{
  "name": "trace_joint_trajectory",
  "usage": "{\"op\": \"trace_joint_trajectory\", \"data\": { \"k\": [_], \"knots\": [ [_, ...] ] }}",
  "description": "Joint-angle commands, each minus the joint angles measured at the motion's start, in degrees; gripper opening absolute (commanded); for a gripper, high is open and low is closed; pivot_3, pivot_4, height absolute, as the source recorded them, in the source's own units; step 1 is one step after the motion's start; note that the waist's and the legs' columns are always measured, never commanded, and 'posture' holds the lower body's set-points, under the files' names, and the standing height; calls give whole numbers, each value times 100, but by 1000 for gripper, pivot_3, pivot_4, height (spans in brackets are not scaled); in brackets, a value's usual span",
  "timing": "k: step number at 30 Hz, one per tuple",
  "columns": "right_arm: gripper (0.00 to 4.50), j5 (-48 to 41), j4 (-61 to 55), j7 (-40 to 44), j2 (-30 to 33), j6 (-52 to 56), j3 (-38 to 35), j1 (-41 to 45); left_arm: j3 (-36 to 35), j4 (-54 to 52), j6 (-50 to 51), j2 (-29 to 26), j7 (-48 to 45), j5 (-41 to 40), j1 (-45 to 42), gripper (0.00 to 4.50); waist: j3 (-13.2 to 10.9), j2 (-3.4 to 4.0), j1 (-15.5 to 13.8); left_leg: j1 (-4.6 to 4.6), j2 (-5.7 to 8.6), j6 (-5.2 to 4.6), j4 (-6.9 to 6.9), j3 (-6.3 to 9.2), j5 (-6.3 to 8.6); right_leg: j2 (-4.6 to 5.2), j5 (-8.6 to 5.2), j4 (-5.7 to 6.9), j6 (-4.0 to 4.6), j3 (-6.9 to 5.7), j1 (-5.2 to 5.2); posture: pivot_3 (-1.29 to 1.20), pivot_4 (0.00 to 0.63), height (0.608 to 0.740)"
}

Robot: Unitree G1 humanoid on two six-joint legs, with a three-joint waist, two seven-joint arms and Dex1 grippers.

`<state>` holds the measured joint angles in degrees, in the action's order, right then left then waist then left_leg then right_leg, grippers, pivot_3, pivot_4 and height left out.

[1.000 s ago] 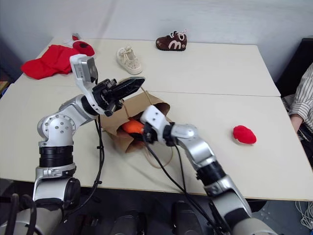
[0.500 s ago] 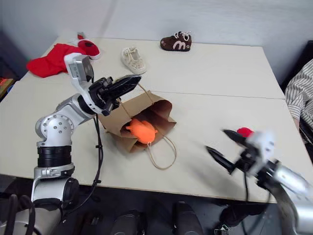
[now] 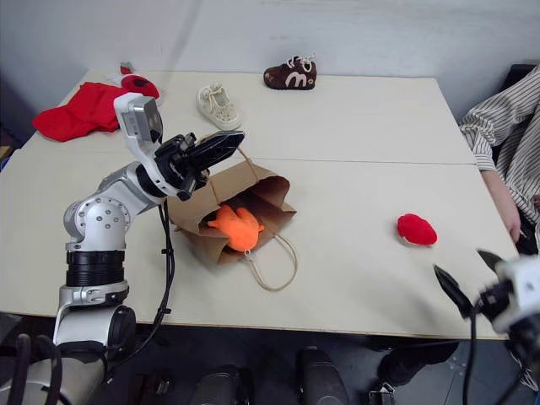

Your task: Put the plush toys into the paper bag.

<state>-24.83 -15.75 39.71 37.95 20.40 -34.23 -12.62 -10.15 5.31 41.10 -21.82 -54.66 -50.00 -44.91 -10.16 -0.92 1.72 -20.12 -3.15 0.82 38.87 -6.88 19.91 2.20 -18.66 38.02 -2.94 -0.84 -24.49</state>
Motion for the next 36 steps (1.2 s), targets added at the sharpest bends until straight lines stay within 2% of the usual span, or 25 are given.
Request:
{"op": "trace_joint_trajectory", "data": {
  "k": [1,3,5,7,13,15,18,20,22,25,28,31,34,36],
  "knots": [
    [4477,86,722,-44,511,740,534,792,-57,-205,-83,-21,11,-21,-99,0,-1,-1,-26,-3,-4,1,1,2,-1,-6,-1,-2,2,-2,-2,0,150,740],
    [4477,401,1498,21,824,932,1073,1492,-40,-272,-83,-7,31,-20,-66,0,-2,-1,-49,-11,-1,-1,2,4,-2,-1,-1,-7,2,-5,-5,0,150,740],
    [4477,703,2168,242,969,626,1567,2045,-25,-307,-95,-1,41,-3,-44,0,-2,-1,-59,-12,4,-8,9,1,-1,6,1,-7,-2,-4,-4,0,150,740],
    [4119,813,2713,307,944,564,1832,2544,-32,-316,-92,-1,55,0,-44,0,-2,-1,-73,-15,9,-13,7,2,-2,10,2,-9,-3,-7,-5,0,150,740],
    [2197,970,3407,821,1135,537,2280,3285,-95,-358,-47,-66,83,-31,-91,0,-2,-1,-21,-17,9,-14,13,0,-3,17,7,-8,-12,-9,-4,0,150,740],
    [1478,725,3089,1239,1180,475,2242,3352,-135,-374,8,-91,92,-90,-105,0,-2,-1,-24,-17,8,-14,12,1,-2,16,7,-8,-13,-11,-4,0,150,740],
    [772,-71,1746,1876,1111,1106,2347,3332,-230,-373,176,-101,150,-270,-129,0,-3,2,0,-19,4,-14,10,1,-3,14,7,-9,-13,-13,-7,0,150,740],
    [619,-735,672,1738,831,1990,2596,3476,-271,-355,273,-95,177,-352,-158,0,-3,2,25,-16,-4,-9,10,-1,-1,9,7,-7,-13,-12,-7,0,150,740],
    [609,-1246,-193,1241,235,2708,3007,3755,-266,-339,304,-82,195,-371,-183,0,-3,1,47,-14,-17,1,12,0,1,0,7,-5,-12,-14,-7,0,150,740],
    [609,-1250,-551,472,-624,3205,3526,4173,-259,-350,374,-34,225,-430,-210,0,-3,1,13,-15,-22,7,13,5,0,-1,3,1,-1,-19,-11,0,150,740],
    [609,-925,-308,-138,-1325,3229,3928,4546,-256,-350,429,18,250,-460,-237,0,-3,1,-43,-27,-11,2,21,11,1,13,3,-2,-1,-29,-16,0,150,740],
    [609,-263,263,-671,-1963,2715,4388,4846,-228,-431,497,47,232,-493,-214,0,-1,-3,-37,-37,4,-15,25,16,3,30,5,-8,-5,-36,-15,0,150,740],
    [609,291,1194,-1269,-2746,2186,4594,5305,-282,-528,646,84,253,-667,-143,0,-1,-4,3,-39,8,-19,24,15,4,32,6,-8,-6,-36,-18,0,150,740],
    [609,588,1764,-1399,-3047,1888,4716,5538,-289,-554,682,108,267,-711,-92,0,-1,-3,24,-40,6,-18,22,13,3,30,5,-4,-6,-35,-24,0,150,740]
  ]
}}
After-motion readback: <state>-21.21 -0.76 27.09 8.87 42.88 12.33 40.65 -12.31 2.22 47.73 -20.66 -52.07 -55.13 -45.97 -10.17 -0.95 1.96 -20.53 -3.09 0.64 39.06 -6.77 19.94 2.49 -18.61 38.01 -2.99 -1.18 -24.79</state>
